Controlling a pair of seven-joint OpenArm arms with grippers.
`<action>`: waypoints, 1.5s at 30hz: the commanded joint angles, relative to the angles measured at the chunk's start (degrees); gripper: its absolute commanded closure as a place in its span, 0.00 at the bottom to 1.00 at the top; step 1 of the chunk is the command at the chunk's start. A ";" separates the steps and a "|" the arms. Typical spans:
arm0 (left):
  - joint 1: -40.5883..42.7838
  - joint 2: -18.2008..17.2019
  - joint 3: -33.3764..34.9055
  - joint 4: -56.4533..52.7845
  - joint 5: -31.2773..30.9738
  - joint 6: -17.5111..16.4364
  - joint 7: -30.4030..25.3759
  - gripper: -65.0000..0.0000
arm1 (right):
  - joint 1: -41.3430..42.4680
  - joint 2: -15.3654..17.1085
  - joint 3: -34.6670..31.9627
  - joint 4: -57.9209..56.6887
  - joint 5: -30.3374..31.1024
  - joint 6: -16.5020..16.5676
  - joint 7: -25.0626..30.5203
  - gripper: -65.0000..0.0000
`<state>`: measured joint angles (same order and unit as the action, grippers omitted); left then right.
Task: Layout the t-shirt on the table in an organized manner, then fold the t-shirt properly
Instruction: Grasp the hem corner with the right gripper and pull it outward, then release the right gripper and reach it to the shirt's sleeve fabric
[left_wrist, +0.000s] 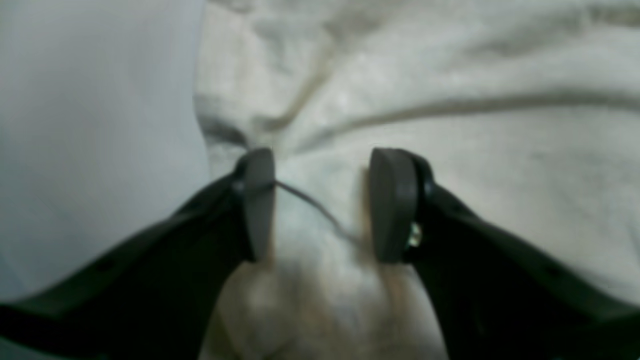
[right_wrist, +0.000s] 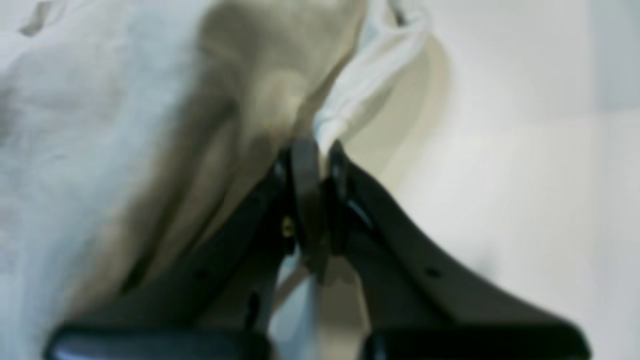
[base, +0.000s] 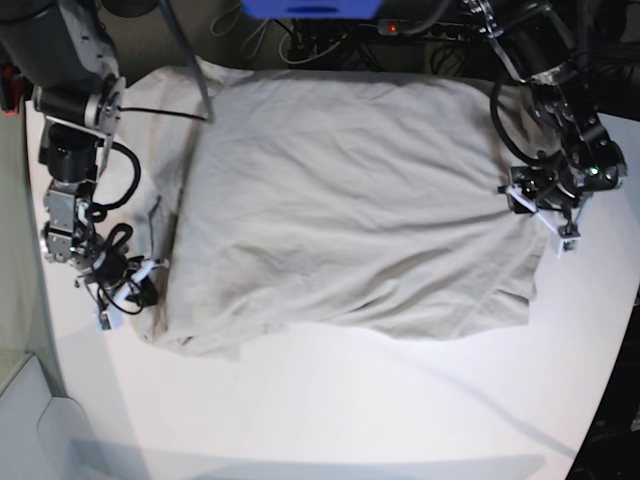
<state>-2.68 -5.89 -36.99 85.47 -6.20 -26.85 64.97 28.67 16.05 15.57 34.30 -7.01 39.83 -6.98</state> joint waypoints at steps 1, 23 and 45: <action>-0.88 -0.75 -0.06 0.81 -0.44 0.08 -0.75 0.53 | 1.80 0.87 0.03 1.70 -0.16 0.17 -0.27 1.00; -0.88 2.42 0.38 0.73 -0.53 0.08 -0.75 0.53 | -17.63 -2.47 11.55 56.99 8.19 0.17 -5.02 1.00; -0.88 0.66 0.03 1.34 -3.87 0.08 -0.40 0.53 | -48.49 -3.79 14.54 69.92 8.54 0.17 -11.96 1.00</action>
<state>-2.66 -4.75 -36.99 85.60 -9.43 -26.83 65.19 -20.27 11.73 29.85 103.18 0.86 40.23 -20.32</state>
